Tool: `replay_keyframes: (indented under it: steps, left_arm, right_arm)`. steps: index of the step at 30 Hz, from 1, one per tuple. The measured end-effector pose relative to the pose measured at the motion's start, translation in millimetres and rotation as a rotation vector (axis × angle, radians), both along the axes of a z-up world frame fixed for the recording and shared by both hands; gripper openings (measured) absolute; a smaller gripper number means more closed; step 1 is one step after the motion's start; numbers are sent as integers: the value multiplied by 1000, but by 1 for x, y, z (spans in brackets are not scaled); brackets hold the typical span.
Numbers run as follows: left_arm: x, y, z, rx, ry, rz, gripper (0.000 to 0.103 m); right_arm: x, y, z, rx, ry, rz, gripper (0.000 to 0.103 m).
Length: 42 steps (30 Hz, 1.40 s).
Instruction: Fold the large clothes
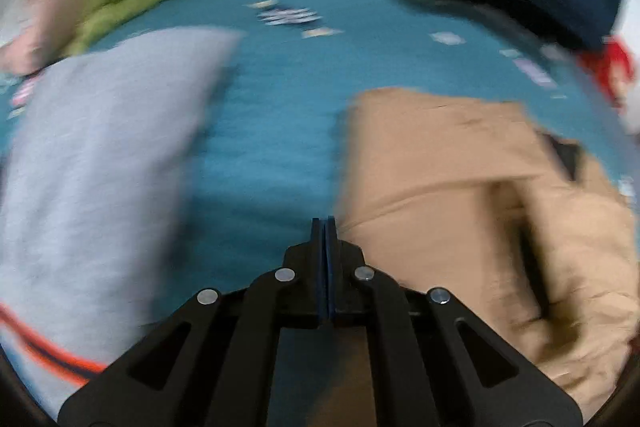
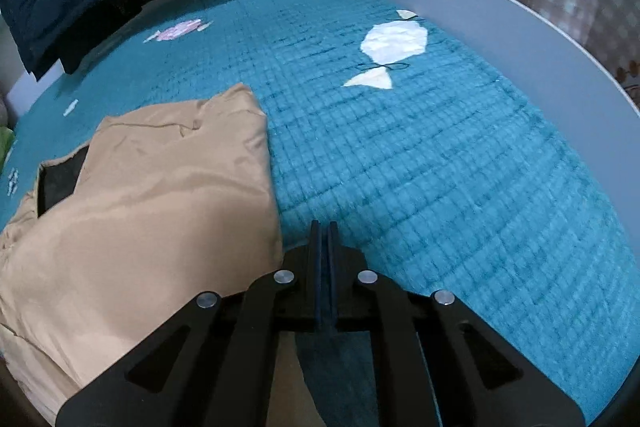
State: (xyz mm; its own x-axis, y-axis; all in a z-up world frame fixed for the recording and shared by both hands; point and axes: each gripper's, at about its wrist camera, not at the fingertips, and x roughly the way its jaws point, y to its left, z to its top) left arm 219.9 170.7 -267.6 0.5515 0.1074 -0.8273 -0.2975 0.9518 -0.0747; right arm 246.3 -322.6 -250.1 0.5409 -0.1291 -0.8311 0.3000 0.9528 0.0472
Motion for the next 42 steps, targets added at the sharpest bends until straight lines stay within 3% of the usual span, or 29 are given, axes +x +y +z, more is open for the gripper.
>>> replay_keyframes:
  steps: [3, 9, 12, 14, 15, 16, 18, 20, 22, 27, 34, 39, 42]
  left_arm:
    - [-18, 20, 3, -64, 8, 15, 4]
    - [-39, 15, 27, -48, 22, -19, 5]
    - [-42, 5, 38, -58, 34, -53, 23]
    - [-43, -3, 48, -63, 30, -70, 45]
    - [-43, -7, 52, -66, 26, -79, 48]
    - [-42, -11, 57, -71, 22, -96, 50]
    - [-40, -17, 65, -71, 18, -109, 51]
    - [-34, -23, 73, -70, 8, -131, 56]
    - [-28, -30, 80, -54, -2, -150, 58]
    - [-6, -38, 84, -43, -5, -176, 60]
    - [33, -46, 83, -42, 2, -196, 63]
    - [64, -38, 81, -120, 20, -192, 70]
    - [86, -32, 76, -134, 39, -187, 75]
  right_arm:
    - [-7, 5, 4, -8, 15, 1, 3]
    - [-24, 9, 33, 38, -5, -18, 4]
    - [-29, 15, 52, 35, -16, -11, 4]
    - [-30, 18, 64, 43, -20, 3, 11]
    - [-30, 21, 72, 39, -22, 9, 22]
    - [-29, 23, 78, 31, -25, 10, 40]
    - [-29, 27, 89, 13, -43, 11, 63]
    - [-28, 33, 102, 4, -61, 34, 73]
    - [-24, 37, 109, -11, -68, 42, 90]
    - [-3, 46, 115, -46, -62, 86, 94]
    - [32, 53, 100, -67, -4, 104, 94]
    - [57, 54, 91, -67, 25, 130, 94]
    - [78, 47, 82, -9, 54, 131, 94]
